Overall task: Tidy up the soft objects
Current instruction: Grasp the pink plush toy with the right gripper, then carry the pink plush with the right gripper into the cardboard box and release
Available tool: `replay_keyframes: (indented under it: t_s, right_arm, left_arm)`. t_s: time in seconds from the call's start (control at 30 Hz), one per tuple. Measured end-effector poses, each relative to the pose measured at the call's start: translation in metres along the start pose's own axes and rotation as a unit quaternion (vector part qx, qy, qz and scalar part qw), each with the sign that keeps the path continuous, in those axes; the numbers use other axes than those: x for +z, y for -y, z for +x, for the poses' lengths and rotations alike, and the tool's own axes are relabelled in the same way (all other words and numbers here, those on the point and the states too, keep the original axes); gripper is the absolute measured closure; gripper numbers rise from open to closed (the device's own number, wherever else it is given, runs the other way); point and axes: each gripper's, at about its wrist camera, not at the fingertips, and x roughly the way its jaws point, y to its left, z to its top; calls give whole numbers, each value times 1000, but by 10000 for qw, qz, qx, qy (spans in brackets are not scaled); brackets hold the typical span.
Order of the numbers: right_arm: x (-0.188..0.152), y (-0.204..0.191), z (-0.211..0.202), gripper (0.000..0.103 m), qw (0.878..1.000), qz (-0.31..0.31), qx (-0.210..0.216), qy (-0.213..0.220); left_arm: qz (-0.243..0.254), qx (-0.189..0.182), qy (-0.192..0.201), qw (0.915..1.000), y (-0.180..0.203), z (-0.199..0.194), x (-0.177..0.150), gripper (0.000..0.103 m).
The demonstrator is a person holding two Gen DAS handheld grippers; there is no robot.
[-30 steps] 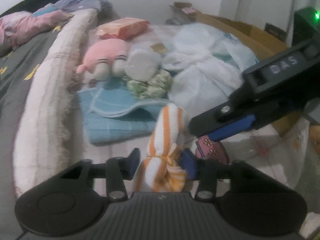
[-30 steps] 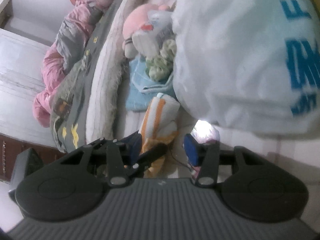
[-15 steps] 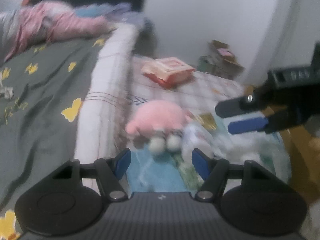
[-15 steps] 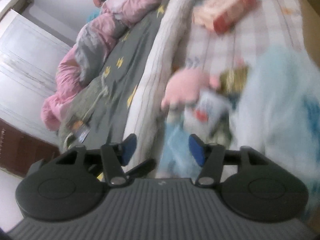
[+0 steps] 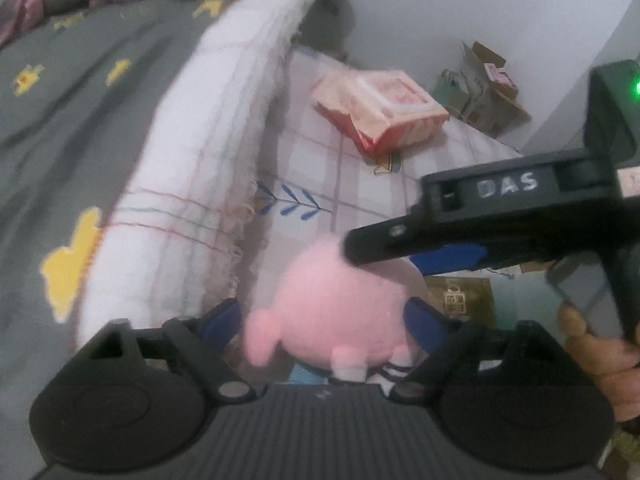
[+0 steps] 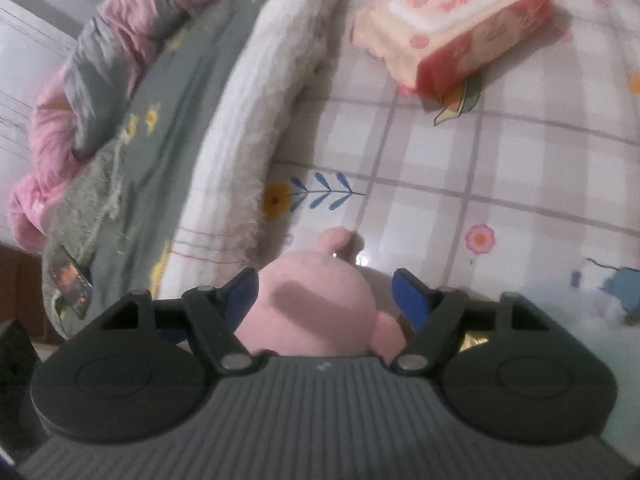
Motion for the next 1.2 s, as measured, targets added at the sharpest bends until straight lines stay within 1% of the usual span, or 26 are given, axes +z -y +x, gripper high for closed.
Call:
replay_keyframes:
  t_s: [0.1,0.13,0.17,0.2,0.3,0.37,0.5,0.6,0.67,0.77,0.83,0.9,1.0,1.07,1.2]
  right_arm:
    - [1,2,14,26,9995,30,247,-217]
    - [1,2,15,26,9994,60,278,-211]
    - [1,1,14,28,9993,51,318,-206]
    - [1,2,14,30,9990,76,396,-216]
    - [-2,-3,5,31,9987,77,505,-84]
    - [-5,-7,-8,31,9979,43,646,63]
    - [-8,-19,-53,32,9936,-74,1012,490]
    - [-14,-24,-99,32,9885,-196,1197,901]
    - [-22,-20,-137,32,9840,-277,1273,1211]
    - [-43,0,-191,32,9789,-251,1273,1580]
    - [-60,25,-223,31,9766,-113,1205,1779]
    - [-83,58,-251,31,9752,134,1040,1951]
    - [-114,111,-278,31,9728,626,822,2071]
    - [-136,155,-288,31,9695,1074,696,2088]
    - [-174,232,-296,31,9597,1826,591,2054]
  left_arm:
    - [-124,-125,-8,9998,-1,6,4,13]
    - [-152,-189,30,9997,-2,5,5,19]
    - [-182,-224,42,9996,-1,5,5,20]
    - [-191,-155,68,9997,0,3,6,20]
    - [-155,-61,281,9995,5,-10,11,20]
    - [-139,-15,514,9986,11,-29,14,22]
    - [83,30,1116,9937,36,-75,20,22]
    - [344,-17,1531,9876,70,-110,21,22]
    - [533,-156,1713,9836,96,-126,19,22]
    - [873,-433,1846,9780,143,-137,9,21]
    - [1150,-655,1765,9754,177,-131,-1,21]
    - [1405,-900,1546,9738,211,-118,-12,21]
    - [1790,-1194,1025,9712,263,-89,-31,22]
    - [1979,-1376,640,9684,294,-65,-42,22]
    - [2268,-1466,-109,9628,342,-14,-64,22]
